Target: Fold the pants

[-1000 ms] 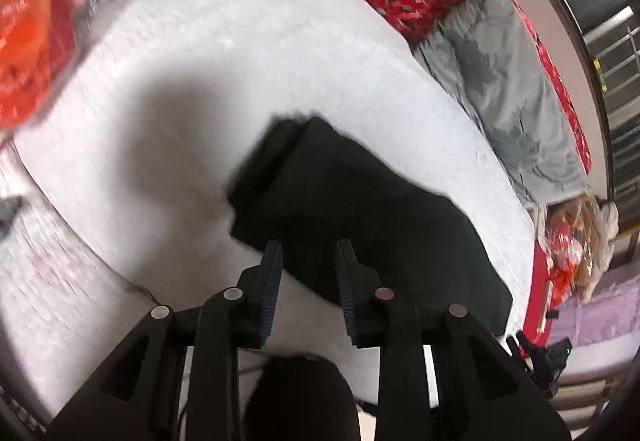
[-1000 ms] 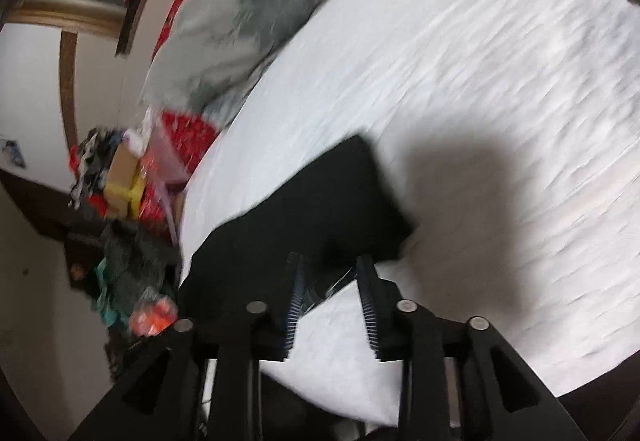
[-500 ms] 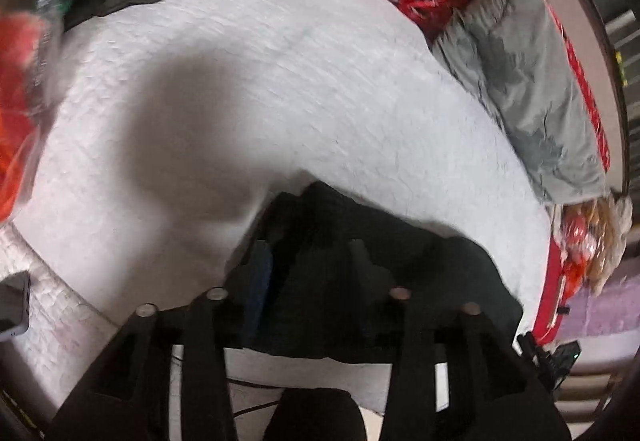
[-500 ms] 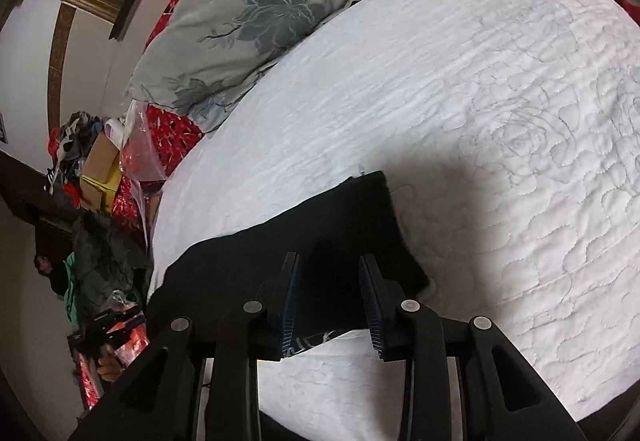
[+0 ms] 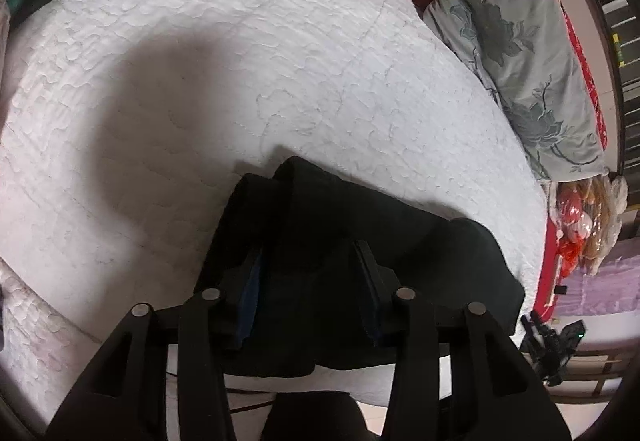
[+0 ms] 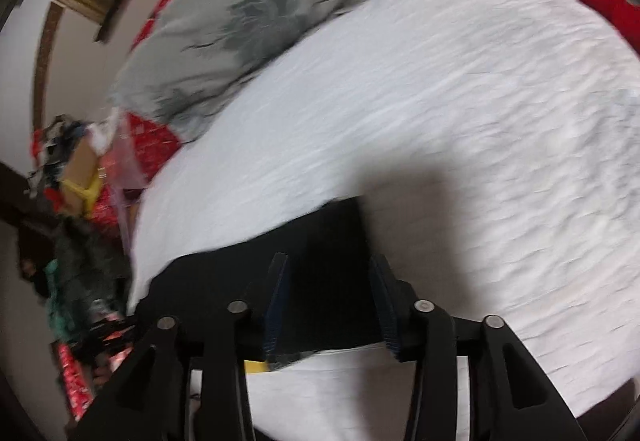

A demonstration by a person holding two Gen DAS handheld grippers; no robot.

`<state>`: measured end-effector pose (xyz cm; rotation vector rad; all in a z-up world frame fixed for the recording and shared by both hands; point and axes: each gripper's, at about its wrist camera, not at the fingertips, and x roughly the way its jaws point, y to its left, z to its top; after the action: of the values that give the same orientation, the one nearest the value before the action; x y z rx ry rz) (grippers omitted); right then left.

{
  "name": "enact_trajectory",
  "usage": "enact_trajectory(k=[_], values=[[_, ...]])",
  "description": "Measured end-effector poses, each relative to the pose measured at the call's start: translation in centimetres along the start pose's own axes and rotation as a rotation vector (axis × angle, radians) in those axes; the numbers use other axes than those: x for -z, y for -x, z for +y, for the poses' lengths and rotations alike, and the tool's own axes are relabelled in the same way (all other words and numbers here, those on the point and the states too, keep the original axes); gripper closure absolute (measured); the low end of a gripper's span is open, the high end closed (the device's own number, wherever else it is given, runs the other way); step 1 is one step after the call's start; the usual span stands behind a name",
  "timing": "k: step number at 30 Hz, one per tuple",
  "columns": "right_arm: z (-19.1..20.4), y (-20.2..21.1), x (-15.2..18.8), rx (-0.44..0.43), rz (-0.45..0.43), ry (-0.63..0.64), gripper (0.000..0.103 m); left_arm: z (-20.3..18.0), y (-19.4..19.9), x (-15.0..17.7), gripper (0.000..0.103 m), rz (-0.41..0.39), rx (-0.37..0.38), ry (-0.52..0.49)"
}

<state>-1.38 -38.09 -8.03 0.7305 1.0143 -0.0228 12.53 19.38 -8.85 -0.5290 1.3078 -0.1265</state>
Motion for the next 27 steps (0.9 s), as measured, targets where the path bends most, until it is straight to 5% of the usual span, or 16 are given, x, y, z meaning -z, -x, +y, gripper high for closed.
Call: enact_trajectory(k=[5, 6, 7, 8, 9, 13, 16, 23, 27], values=[[-1.8, -1.4, 0.6, -0.001, 0.05, -0.046, 0.058, -0.4, 0.1, 0.2, 0.061, -0.032, 0.005, 0.021], [-1.7, -2.0, 0.8, -0.009, 0.064, -0.043, 0.058, -0.5, 0.1, 0.3, 0.077, -0.043, -0.003, 0.029], [-1.5, -2.5, 1.0, -0.01, 0.074, -0.035, 0.067, -0.5, 0.2, 0.4, 0.092, -0.042, -0.006, 0.04], [-1.2, -2.8, 1.0, 0.0, 0.076, -0.014, 0.093, -0.3, 0.2, 0.4, 0.099, -0.025, 0.023, 0.071], [-0.6, -3.0, 0.9, -0.005, 0.079, 0.013, 0.096, -0.1, 0.7, 0.4, 0.1, -0.023, 0.06, 0.106], [2.3, -0.1, -0.7, -0.122, 0.009, 0.106, 0.096, 0.2, 2.7, 0.7, 0.1, -0.095, 0.019, 0.082], [2.4, -0.1, -1.1, -0.066, 0.031, 0.153, 0.096, 1.5, 1.2, 0.8, 0.1, -0.048, -0.055, 0.105], [-1.3, -2.2, 0.5, 0.026, 0.082, 0.053, 0.086, 2.2, 0.6, 0.6, 0.1, -0.018, -0.037, 0.156], [-1.8, 0.1, 0.4, -0.034, 0.028, 0.0, 0.083, 2.5, 3.1, 0.8, 0.096, -0.063, 0.018, 0.16]])
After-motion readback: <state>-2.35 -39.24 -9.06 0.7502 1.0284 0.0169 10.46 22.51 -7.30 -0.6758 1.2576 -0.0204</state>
